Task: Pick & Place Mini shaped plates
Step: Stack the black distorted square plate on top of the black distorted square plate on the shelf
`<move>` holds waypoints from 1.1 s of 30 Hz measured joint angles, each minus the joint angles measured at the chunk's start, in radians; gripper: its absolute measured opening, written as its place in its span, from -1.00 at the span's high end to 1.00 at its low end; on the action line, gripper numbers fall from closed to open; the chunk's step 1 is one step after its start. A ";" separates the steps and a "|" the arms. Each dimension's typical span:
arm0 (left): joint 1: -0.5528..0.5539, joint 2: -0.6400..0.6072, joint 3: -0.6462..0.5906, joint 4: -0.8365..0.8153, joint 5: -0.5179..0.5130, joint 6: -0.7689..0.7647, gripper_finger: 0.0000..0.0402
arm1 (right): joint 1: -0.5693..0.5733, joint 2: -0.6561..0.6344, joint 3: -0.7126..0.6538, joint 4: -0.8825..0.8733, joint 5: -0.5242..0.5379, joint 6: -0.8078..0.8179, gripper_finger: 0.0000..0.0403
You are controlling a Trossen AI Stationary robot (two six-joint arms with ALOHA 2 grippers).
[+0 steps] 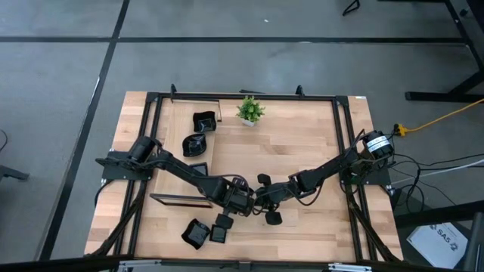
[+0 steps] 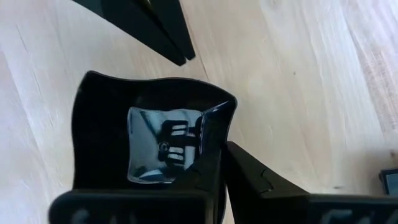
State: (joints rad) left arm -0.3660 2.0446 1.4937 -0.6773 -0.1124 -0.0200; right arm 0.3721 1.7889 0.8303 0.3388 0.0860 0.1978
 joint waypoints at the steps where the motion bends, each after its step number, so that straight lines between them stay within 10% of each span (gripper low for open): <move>1: 0.000 -0.002 0.000 0.000 0.000 0.000 0.94 | 0.000 0.000 0.000 0.001 0.000 0.000 0.93; 33: 0.000 -0.008 0.006 -0.001 0.001 -0.038 0.99 | 0.005 0.051 0.000 -0.010 0.054 0.003 0.93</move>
State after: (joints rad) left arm -0.3656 2.0369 1.4998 -0.6785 -0.1116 -0.0578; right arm 0.3775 1.8403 0.8303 0.3288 0.1397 0.2008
